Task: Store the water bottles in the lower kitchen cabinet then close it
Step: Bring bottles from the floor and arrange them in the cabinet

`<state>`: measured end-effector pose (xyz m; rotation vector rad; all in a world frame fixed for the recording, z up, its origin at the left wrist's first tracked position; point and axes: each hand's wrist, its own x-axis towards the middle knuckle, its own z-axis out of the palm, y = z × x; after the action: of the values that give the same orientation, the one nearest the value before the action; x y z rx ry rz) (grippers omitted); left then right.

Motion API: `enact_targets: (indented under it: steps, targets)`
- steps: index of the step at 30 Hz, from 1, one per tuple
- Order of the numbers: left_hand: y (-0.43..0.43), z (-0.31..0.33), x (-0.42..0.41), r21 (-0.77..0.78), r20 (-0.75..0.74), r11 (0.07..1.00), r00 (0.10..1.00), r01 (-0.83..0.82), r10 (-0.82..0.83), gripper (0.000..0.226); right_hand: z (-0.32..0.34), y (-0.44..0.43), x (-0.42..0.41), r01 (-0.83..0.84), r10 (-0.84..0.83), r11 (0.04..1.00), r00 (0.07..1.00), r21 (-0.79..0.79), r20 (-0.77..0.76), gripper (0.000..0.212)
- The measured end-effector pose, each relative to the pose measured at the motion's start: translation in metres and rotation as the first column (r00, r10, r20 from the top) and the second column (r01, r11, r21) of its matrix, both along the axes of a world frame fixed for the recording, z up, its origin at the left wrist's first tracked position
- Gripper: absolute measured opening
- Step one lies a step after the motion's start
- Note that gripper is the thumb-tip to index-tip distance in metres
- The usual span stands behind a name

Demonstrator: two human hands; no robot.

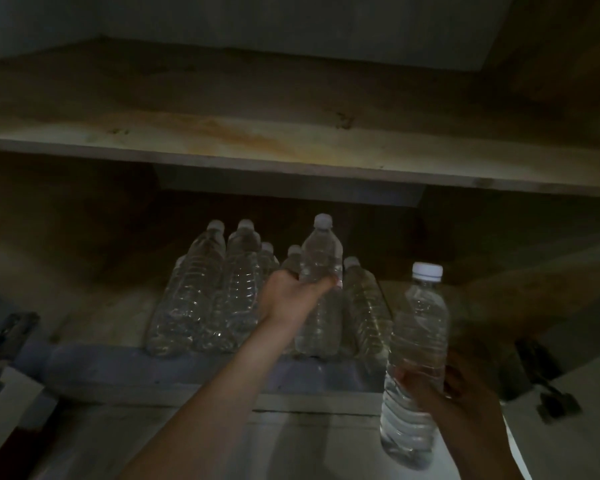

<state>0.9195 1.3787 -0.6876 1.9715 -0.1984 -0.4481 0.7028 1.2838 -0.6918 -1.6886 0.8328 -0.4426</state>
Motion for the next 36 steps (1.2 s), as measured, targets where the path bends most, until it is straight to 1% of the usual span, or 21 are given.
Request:
enact_targets:
  steps: [2, 4, 10, 12, 14, 17, 21, 24, 27, 30, 34, 36]
  targets:
    - [-0.002, -0.003, -0.001, 0.027, 0.007, 0.999, 1.000, -0.026, 0.026, 0.037, -0.001, -0.002, 0.005, 0.023, -0.023, 1.000, 1.000, -0.010, -0.015, 0.040]
    - [-0.004, -0.009, -0.003, 0.021, 0.021, 0.999, 0.999, -0.025, 0.025, 0.033, -0.008, -0.008, 0.005, 0.071, -0.073, 0.996, 0.997, -0.049, -0.026, 0.040]
    - [-0.011, -0.018, -0.003, -0.034, 0.048, 0.998, 0.997, -0.062, 0.064, 0.020, -0.008, -0.002, -0.002, 0.021, -0.021, 1.000, 0.999, -0.003, 0.046, 0.038]
    - [-0.012, -0.018, -0.002, -0.040, 0.062, 0.997, 0.996, -0.059, 0.062, 0.020, -0.009, -0.004, 0.001, 0.022, -0.023, 1.000, 0.999, 0.013, 0.047, 0.037]
    - [-0.013, -0.017, 0.000, -0.054, 0.044, 0.996, 0.997, -0.064, 0.066, 0.021, -0.009, -0.004, 0.003, 0.018, -0.018, 1.000, 0.999, 0.005, 0.047, 0.040]
    - [-0.011, -0.019, 0.000, -0.070, 0.029, 0.995, 0.997, -0.072, 0.075, 0.022, -0.007, -0.004, 0.007, 0.009, -0.009, 1.000, 0.998, -0.007, 0.055, 0.039]
    - [-0.008, -0.025, -0.001, -0.062, 0.025, 0.997, 0.999, -0.043, 0.044, 0.024, -0.009, -0.007, 0.015, 0.013, -0.013, 1.000, 0.999, 0.004, 0.050, 0.045]
    - [-0.005, -0.027, -0.004, -0.040, 0.072, 0.999, 0.997, -0.020, 0.023, 0.026, -0.011, -0.014, 0.028, 0.054, -0.055, 0.998, 0.998, 0.015, 0.035, 0.045]
    - [-0.002, -0.024, -0.005, -0.040, 0.174, 0.998, 0.984, 0.038, -0.030, 0.022, -0.012, -0.022, 0.040, 0.098, -0.098, 0.995, 0.995, 0.029, 0.012, 0.043]
    - [0.002, -0.019, -0.007, -0.065, 0.213, 0.992, 0.973, 0.108, -0.091, 0.021, -0.008, -0.027, 0.046, 0.056, -0.058, 0.996, 0.998, -0.065, -0.021, 0.043]
    - [0.006, -0.012, -0.008, 0.042, 0.293, 0.990, 0.946, 0.135, -0.141, 0.034, -0.003, -0.031, 0.060, 0.036, -0.042, 0.988, 0.999, -0.148, -0.033, 0.039]
    - [0.010, -0.011, -0.007, 0.122, 0.385, 0.986, 0.910, 0.117, -0.155, 0.044, -0.004, -0.033, 0.067, 0.027, -0.040, 0.984, 0.997, -0.178, -0.066, 0.041]
